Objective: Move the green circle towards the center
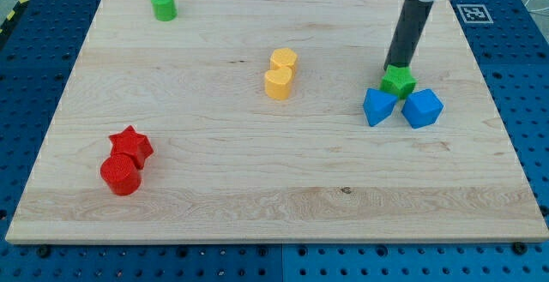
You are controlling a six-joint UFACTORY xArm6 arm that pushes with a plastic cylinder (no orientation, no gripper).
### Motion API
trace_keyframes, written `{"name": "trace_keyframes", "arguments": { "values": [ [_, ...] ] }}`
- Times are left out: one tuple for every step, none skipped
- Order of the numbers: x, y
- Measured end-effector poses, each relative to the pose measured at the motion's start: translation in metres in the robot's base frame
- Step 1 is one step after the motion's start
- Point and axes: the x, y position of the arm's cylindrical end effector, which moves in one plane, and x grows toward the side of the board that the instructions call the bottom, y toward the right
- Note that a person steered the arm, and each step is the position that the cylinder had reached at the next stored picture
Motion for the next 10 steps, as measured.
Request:
{"name": "trace_keyframes", "arguments": {
  "values": [
    [-0.004, 0.002],
    [-0.039, -0.001],
    [-0.054, -0.028],
    [-0.054, -0.064],
    [-0.055, -0.114],
    [-0.072, -0.160],
    [-0.075, -0.214],
    [-0.076, -0.267],
    [-0.085, -0.318],
    [-0.092, -0.370]
  ]
}}
